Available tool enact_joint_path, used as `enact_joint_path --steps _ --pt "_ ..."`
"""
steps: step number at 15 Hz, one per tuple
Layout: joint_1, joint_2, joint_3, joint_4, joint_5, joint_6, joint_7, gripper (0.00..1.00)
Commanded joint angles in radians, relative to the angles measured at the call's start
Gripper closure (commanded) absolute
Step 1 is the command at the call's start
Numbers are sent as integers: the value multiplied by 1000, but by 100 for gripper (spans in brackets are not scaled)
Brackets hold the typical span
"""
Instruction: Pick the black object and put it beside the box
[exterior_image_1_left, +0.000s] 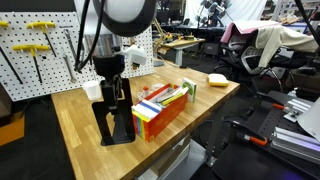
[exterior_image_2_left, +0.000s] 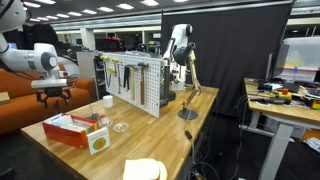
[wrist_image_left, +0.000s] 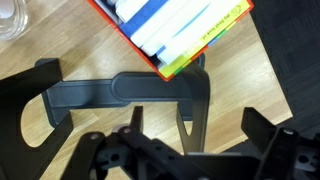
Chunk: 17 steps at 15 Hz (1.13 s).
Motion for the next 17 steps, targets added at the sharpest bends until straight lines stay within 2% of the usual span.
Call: enact_joint_path --steps 1,10,12,14,15,17 --pt "-4 2 4 4 -3 -4 2 0" --pt "-7 -85 -13 -31 -17 33 26 0" --pt "-19 -121 1 -58 4 35 24 0" --pt "-68 -127 60 -70 105 38 -42 0" --pt "-24 -99 17 -24 42 6 6 0" --pt "-41 -109 39 -38 80 7 -13 0"
